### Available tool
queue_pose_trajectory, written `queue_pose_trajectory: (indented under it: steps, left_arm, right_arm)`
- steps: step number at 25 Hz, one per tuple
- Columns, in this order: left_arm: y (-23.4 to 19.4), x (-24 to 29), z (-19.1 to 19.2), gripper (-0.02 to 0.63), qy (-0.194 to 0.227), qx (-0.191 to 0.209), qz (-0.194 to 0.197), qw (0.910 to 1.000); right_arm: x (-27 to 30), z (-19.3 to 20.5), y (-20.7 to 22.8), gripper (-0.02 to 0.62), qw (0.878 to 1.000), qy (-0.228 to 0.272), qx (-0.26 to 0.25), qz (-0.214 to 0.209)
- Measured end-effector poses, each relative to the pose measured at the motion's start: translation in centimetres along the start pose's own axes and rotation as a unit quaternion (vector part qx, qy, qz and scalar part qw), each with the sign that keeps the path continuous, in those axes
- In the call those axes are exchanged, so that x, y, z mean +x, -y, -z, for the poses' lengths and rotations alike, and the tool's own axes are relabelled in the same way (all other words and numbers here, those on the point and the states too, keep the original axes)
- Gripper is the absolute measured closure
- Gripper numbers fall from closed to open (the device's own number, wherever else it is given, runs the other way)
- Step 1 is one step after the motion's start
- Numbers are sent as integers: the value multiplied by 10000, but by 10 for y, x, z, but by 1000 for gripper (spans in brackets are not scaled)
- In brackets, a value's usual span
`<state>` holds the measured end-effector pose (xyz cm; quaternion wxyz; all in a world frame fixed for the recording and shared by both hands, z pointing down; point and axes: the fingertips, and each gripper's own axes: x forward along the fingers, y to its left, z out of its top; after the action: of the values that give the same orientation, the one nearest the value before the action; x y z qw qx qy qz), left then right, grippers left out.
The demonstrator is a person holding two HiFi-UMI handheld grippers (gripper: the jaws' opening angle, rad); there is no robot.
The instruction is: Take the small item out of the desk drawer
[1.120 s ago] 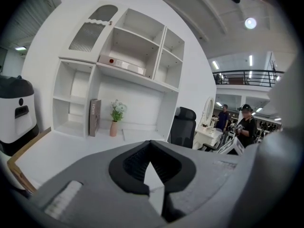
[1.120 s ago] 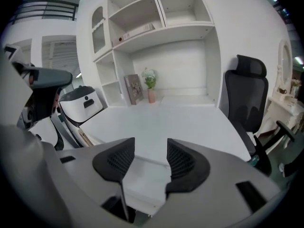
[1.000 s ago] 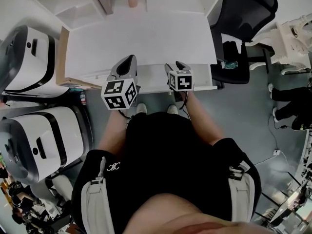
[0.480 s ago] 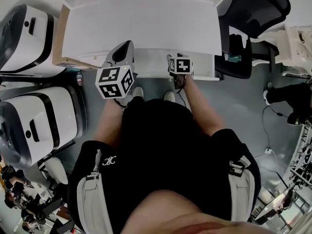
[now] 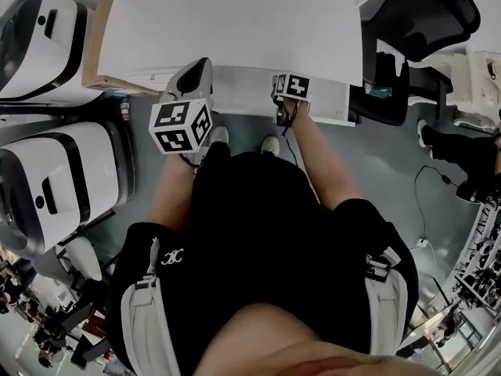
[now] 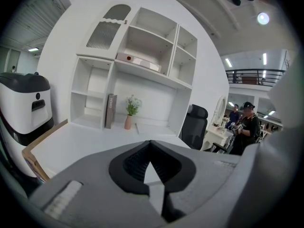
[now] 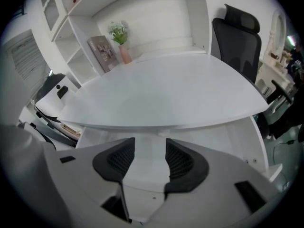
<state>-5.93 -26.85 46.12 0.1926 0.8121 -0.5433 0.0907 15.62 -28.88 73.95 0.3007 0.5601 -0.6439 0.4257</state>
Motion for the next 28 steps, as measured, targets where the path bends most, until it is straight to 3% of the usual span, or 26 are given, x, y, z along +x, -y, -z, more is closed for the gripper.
queue_pose_trajectory:
  steps: [12, 28]
  left_arm:
    - [-29, -6, 17, 592, -257, -62, -315, 9992]
    - [-56, -8, 40, 592, -562, -145, -599, 9965]
  right_arm:
    - [49, -4, 8, 396, 9981, -117, 587, 150]
    - [90, -8, 24, 396, 9977, 475, 240, 431]
